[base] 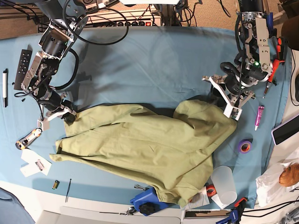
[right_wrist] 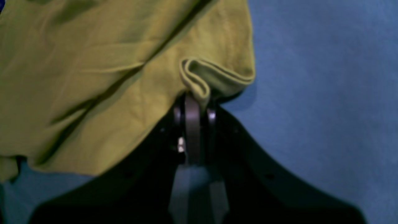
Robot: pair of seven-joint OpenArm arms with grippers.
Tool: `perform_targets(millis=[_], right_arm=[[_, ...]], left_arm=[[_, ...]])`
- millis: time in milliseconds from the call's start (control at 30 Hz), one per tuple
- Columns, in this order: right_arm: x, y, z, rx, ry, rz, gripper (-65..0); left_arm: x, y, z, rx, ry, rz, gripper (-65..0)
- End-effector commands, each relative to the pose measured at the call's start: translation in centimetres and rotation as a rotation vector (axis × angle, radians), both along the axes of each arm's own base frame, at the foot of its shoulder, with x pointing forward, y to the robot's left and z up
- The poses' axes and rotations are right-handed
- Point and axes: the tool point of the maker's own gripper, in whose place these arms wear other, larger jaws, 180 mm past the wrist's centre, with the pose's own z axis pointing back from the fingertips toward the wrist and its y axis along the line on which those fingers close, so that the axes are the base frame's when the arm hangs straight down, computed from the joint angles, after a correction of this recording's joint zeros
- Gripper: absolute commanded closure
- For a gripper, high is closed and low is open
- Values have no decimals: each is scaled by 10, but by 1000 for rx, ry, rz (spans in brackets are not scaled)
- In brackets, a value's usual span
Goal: Layout the t-shirt on the table in an organized manner, then fold the t-shirt properly
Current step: 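Move both grippers to the shirt's collar edge and grasp it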
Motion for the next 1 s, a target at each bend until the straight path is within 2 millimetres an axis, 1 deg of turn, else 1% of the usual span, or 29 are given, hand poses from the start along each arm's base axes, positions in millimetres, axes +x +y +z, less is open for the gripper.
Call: perform_targets(millis=[0,100,167,200,300,400,533,600,700,733,800,867,967], right_arm=[[18,-6,31,-22,-105,4,0],[23,-8,52,-61,-163,11,0],[26,-10,68,-92,-206,13,0],[28,-10,76,-108,-226,14,0],[29,-11,96,-150,-270,21,0],[29,-13,106,-176,-289,25,0],[29,-13,106,-177,-286,27,0],[28,-13,105,-178,-280,29,0],[27,-12,102,-178,-266,34,0],[27,-12,102,-178,-261,35,0],[26,-12,101,-178,-256,37,0],[26,-12,99,-178,-248,40,0],[25,-11,98,-178,-240,43,0]], left_arm=[[9,1,13,-21,-56,19,-224],[9,-3,11,-17,-53,29,-224],[8,-4,7,31,-53,16,-226],[8,-3,4,65,-55,4,-241],[3,-3,-2,187,-60,-96,-285],[-1,-14,-3,248,-83,-220,-297],[0,-31,-4,409,-183,-360,-297],[5,-34,-1,502,-254,-365,-297],[5,-41,-3,605,-291,-394,-297],[7,-42,-2,630,-305,-383,-297],[15,-37,7,677,-346,-304,-297],[19,-34,10,702,-356,-276,-297],[17,-34,-1,719,-315,-324,-297]])
